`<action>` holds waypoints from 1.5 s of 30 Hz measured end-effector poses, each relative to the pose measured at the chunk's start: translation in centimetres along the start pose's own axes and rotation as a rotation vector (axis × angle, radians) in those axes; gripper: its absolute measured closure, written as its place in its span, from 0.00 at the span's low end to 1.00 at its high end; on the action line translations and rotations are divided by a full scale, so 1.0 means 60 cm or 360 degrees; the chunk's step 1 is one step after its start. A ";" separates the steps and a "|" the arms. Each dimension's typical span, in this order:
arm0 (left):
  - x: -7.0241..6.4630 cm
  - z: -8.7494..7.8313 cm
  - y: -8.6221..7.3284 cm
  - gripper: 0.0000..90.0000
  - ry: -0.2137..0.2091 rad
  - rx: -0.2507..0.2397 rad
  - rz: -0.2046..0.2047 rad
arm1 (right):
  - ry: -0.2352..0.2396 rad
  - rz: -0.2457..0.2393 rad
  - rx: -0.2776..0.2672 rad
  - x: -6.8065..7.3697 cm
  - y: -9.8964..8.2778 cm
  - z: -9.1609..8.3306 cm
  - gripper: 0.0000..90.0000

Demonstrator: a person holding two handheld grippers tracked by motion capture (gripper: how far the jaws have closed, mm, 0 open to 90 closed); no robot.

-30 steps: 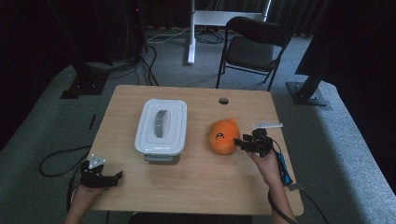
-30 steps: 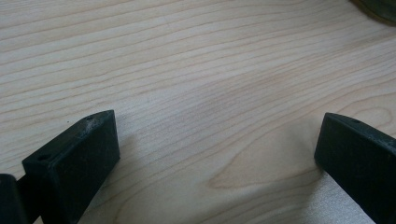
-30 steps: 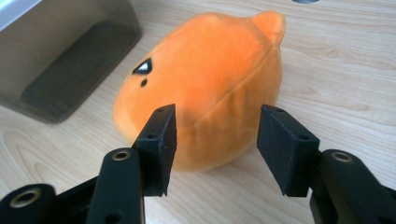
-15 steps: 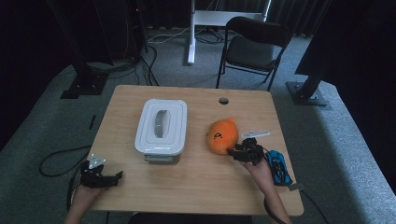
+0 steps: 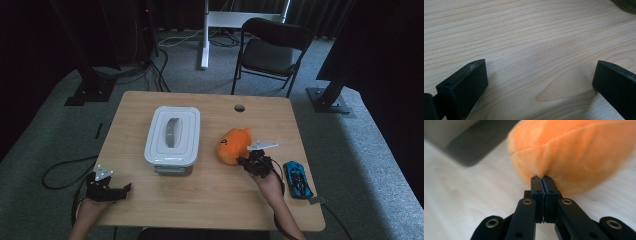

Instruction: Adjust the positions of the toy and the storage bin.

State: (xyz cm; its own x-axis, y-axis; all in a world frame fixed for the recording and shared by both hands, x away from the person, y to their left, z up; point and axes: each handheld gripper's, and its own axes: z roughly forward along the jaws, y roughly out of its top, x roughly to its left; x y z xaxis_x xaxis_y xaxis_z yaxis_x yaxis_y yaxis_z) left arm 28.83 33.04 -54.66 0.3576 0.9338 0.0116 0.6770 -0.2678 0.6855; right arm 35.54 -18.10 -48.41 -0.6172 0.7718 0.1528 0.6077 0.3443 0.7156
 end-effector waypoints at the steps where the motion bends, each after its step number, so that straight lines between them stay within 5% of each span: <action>1: 0.000 0.000 0.000 0.00 0.0000 0.0000 0.0000 | 0.0011 -0.0014 0.0005 0.007 0.001 0.004 0.99; 10: 0.000 0.000 0.000 0.00 0.0000 -0.0001 0.0000 | 0.0150 -0.0106 0.0042 0.056 0.009 0.034 1.00; 13: 0.000 0.000 0.000 0.00 0.0000 -0.0001 -0.0001 | 0.0181 -0.0098 0.0007 0.061 0.013 0.026 0.92; 17: 0.000 0.000 0.000 0.00 0.0002 0.0001 -0.0002 | 0.0121 -0.0039 -0.0089 0.036 0.015 -0.016 0.83; 22: 0.000 0.000 0.000 0.00 0.0002 0.0000 -0.0002 | -0.0039 0.0087 -0.0135 -0.031 0.007 -0.072 0.72; 26: 0.000 0.000 0.000 0.00 0.0002 0.0001 -0.0003 | -0.0083 0.0141 -0.0075 -0.064 -0.009 -0.077 0.64; 32: 0.000 0.000 0.000 0.00 0.0004 0.0001 -0.0004 | -0.0031 0.0146 -0.0019 -0.069 -0.024 -0.046 0.60; 35: 0.000 0.000 0.000 0.00 0.0004 0.0001 -0.0004 | -0.0025 0.0117 -0.0010 -0.060 -0.022 -0.030 0.70; 40: 0.000 0.000 0.000 0.00 0.0004 0.0001 -0.0004 | -0.0048 0.0082 -0.0020 -0.048 -0.016 -0.024 1.00; 45: 0.000 0.000 0.000 0.00 0.0004 0.0001 -0.0004 | -0.0012 0.0039 -0.0035 -0.029 -0.008 -0.020 1.00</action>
State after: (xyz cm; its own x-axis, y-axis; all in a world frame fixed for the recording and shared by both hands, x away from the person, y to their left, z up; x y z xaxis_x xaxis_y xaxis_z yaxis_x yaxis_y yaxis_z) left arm 28.83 33.06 -54.66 0.3543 0.9351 0.0116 0.6784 -0.2655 0.6851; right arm 35.72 -20.26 -48.22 -0.5985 0.7838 0.1654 0.6113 0.3134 0.7267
